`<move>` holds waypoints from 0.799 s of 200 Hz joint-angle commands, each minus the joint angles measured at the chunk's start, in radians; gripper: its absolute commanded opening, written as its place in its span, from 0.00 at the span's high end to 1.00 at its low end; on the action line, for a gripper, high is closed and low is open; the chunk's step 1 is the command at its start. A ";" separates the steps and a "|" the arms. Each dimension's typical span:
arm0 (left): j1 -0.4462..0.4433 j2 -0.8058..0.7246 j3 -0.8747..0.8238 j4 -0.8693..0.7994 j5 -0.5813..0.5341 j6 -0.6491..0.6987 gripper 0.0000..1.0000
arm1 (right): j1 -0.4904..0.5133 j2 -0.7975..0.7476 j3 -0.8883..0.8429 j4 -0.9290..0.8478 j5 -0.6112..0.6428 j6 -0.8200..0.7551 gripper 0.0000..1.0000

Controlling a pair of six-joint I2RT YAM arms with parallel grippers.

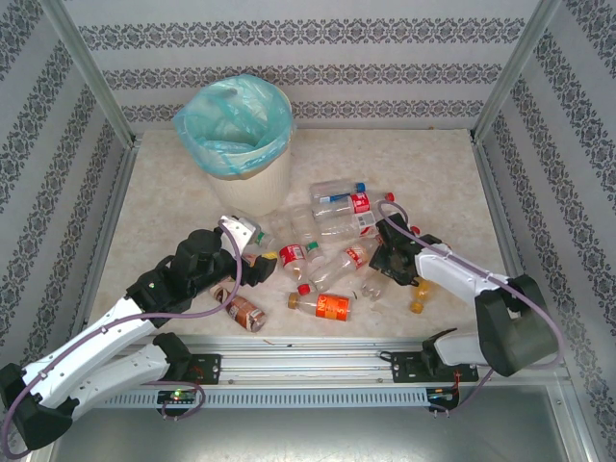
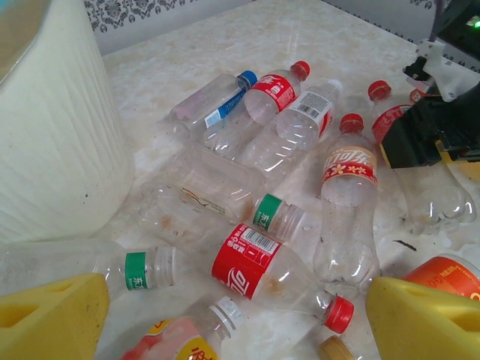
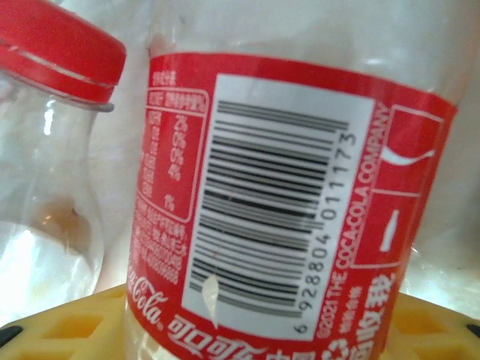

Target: Put the plastic bottles in the bin

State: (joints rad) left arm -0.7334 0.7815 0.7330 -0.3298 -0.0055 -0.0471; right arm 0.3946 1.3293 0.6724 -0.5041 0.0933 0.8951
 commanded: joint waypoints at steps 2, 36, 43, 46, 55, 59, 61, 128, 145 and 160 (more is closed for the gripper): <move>-0.014 0.002 0.056 0.024 -0.030 -0.054 0.12 | 0.037 -0.124 0.039 -0.080 0.057 0.002 0.45; -0.014 0.035 0.128 0.039 -0.022 -0.114 0.13 | 0.077 -0.301 0.090 -0.214 0.125 -0.028 0.49; -0.014 0.046 0.148 0.045 -0.008 -0.122 0.13 | 0.091 -0.327 0.107 -0.232 0.128 -0.041 0.50; -0.014 0.050 0.159 0.048 -0.002 -0.126 0.13 | 0.098 -0.340 0.116 -0.235 0.126 -0.050 0.50; -0.014 0.071 0.189 0.054 0.026 -0.134 0.13 | 0.126 -0.370 0.135 -0.221 0.109 -0.085 0.51; -0.014 0.082 0.208 0.053 0.043 -0.135 0.12 | 0.141 -0.382 0.144 -0.207 0.096 -0.106 0.51; -0.014 0.089 0.218 0.052 0.051 -0.137 0.12 | 0.149 -0.388 0.149 -0.198 0.089 -0.119 0.51; 0.016 0.349 0.536 -0.054 0.403 -0.184 0.10 | 0.350 -0.459 0.153 0.216 -0.346 -0.473 0.58; 0.035 0.365 0.550 -0.049 0.501 -0.197 0.12 | 0.386 -0.438 0.154 0.265 -0.412 -0.511 0.58; 0.061 0.355 0.531 -0.008 0.553 -0.249 0.15 | 0.420 -0.415 0.161 0.288 -0.442 -0.536 0.58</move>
State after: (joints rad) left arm -0.7116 1.1481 1.2568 -0.3416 0.3874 -0.2157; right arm 0.7719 0.8879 0.8204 -0.3290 -0.2184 0.4664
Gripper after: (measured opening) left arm 0.872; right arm 0.520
